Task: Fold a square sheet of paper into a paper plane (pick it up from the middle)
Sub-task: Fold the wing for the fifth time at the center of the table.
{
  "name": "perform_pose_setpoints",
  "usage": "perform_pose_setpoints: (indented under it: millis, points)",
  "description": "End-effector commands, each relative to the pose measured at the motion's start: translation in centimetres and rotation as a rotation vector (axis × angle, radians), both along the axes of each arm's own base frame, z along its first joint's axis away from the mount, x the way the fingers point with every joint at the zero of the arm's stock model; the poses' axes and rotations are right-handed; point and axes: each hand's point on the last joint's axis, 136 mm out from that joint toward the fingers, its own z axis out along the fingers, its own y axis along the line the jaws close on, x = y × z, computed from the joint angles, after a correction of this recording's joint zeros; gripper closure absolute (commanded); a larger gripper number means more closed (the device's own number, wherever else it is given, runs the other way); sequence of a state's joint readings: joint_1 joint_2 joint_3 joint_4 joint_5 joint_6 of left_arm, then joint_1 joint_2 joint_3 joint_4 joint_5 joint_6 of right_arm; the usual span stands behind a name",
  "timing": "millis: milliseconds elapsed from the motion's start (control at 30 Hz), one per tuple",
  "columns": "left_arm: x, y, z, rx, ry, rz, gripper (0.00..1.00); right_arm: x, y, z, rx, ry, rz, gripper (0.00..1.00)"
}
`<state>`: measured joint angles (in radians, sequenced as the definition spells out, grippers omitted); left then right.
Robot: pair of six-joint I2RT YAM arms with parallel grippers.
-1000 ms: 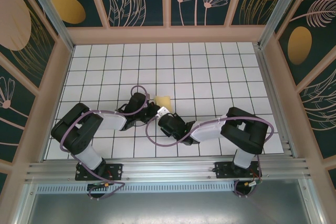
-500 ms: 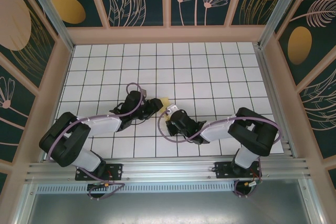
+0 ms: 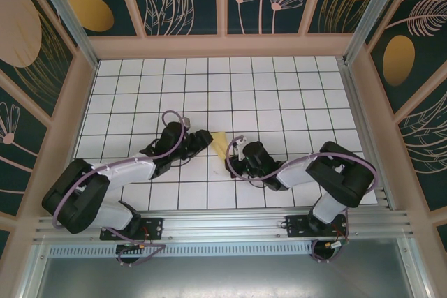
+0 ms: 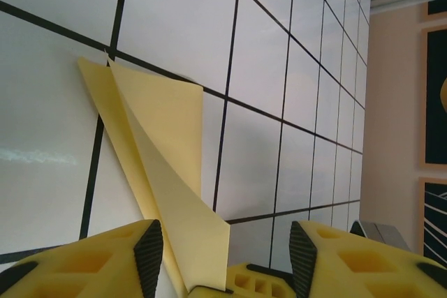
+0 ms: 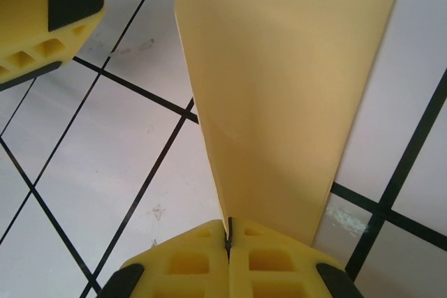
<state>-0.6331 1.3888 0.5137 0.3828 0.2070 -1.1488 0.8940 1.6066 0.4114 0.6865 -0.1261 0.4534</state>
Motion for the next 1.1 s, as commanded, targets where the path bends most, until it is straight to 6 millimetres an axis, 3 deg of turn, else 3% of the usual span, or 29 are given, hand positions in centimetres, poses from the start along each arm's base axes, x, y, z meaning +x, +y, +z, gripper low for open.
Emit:
perform_pose_setpoints:
  millis: [0, 633, 1067]
  points:
    - [-0.3, -0.8, 0.3, -0.052, -0.023, -0.051, 0.52, -0.3, 0.3, 0.1, 0.068, 0.045, 0.001, 1.00]
    - [-0.8, -3.7, 0.1, -0.149, -0.006, -0.186, 0.55, -1.0, -0.5, -2.7, 0.121, 0.230, -0.069, 1.00]
    - [0.4, -5.7, 0.1, -0.185, -0.023, -0.243, 0.51, -1.1, -0.8, -3.4, 0.140, 0.337, -0.093, 1.00]
